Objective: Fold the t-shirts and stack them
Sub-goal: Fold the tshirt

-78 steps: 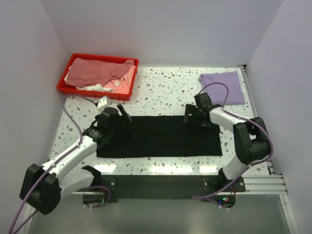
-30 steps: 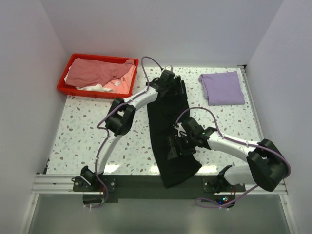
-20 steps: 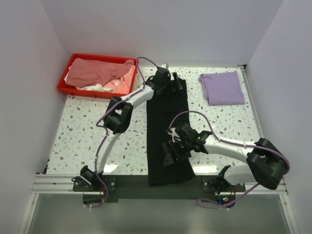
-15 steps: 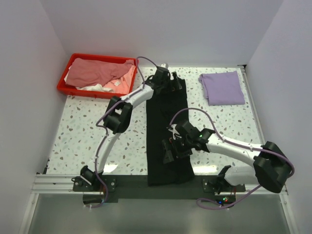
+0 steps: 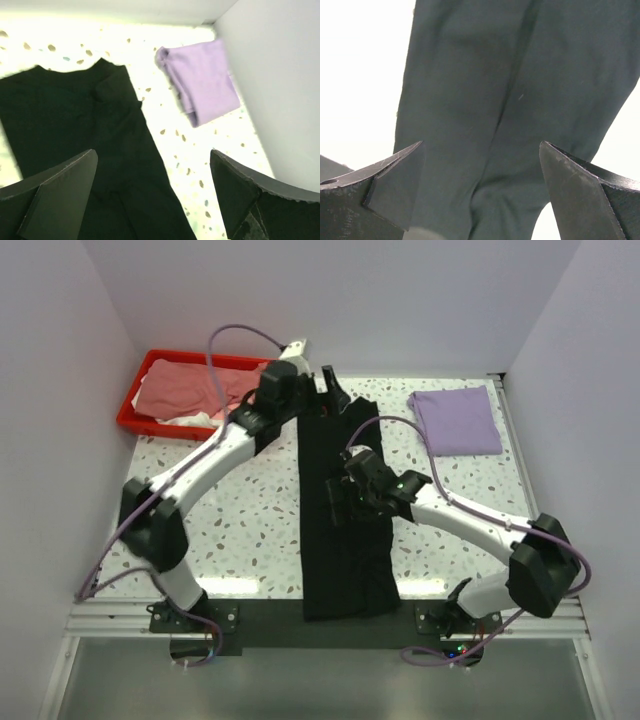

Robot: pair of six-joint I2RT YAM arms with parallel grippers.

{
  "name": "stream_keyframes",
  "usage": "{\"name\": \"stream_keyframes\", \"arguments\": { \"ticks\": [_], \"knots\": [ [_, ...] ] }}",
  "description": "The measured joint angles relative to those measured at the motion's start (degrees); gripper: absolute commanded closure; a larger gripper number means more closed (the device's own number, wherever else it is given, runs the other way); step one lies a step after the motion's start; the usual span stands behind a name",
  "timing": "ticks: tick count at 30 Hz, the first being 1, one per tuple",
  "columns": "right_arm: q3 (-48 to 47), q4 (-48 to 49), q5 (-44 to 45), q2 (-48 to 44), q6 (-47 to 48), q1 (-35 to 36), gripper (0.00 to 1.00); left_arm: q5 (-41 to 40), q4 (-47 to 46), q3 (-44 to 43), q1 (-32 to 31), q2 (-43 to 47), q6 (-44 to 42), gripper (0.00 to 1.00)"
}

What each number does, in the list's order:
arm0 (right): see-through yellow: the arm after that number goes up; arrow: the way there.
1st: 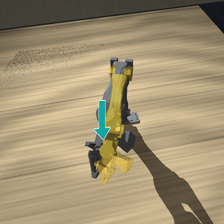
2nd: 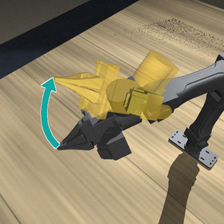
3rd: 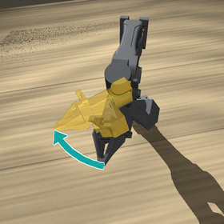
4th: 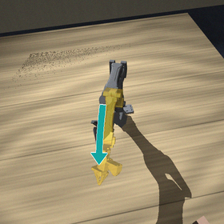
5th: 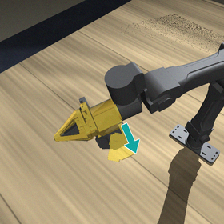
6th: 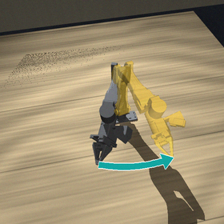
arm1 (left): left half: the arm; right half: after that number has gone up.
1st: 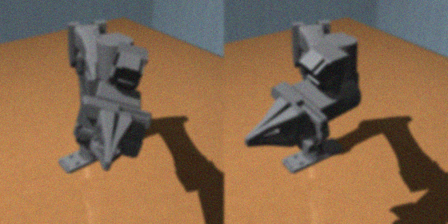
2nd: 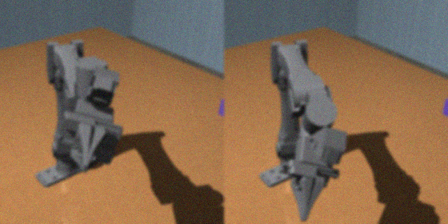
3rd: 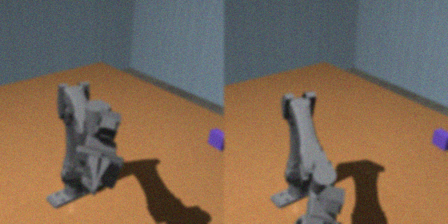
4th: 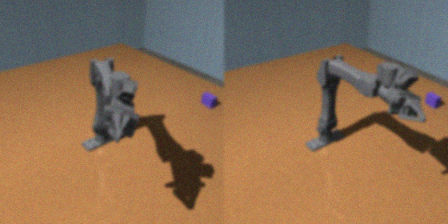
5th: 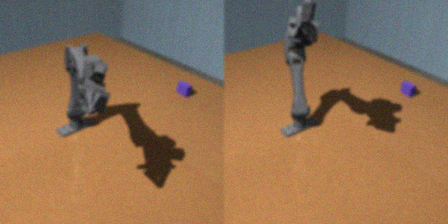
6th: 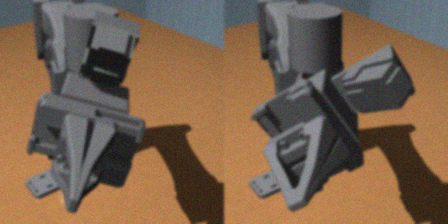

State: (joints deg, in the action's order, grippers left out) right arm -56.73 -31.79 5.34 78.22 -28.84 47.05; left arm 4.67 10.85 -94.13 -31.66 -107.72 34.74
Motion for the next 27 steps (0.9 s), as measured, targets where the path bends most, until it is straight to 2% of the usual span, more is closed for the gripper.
{"name": "stream_keyframes", "arguments": {
  "ticks": [2, 6, 10, 14, 19, 27],
  "knots": [
    [-1.3, 0.7, 0.9, 3.7, 0.8, -1.4, 0.01, -2.7, -3.8, 10.6, -0.6, 13.5, -1.0, 0.0],
    [-6.3, 1.9, 1.7, 13.2, 2.0, -4.0, 0.01, -8.3, -9.1, 29.6, -1.0, 34.1, -1.1, 0.0],
    [-11.8, 3.3, 2.7, 22.0, 2.4, -5.4, 0.01, -11.5, -10.3, 46.2, -0.7, 45.4, -0.2, 0.0],
    [-15.7, 4.0, 2.8, 29.0, 2.3, -6.9, 0.01, -11.9, -5.6, 59.2, -0.7, 53.8, 1.6, 0.0],
    [-22.0, 3.6, 4.9, 35.5, 1.6, -8.1, 0.01, -9.8, -3.3, 64.3, -0.7, 62.4, 4.0, 0.0],
    [-33.5, 2.7, 11.5, 44.1, -2.0, -8.5, 0.01, -4.1, -2.2, 68.4, -1.2, 62.0, 6.7, 0.0]
  ]
}}
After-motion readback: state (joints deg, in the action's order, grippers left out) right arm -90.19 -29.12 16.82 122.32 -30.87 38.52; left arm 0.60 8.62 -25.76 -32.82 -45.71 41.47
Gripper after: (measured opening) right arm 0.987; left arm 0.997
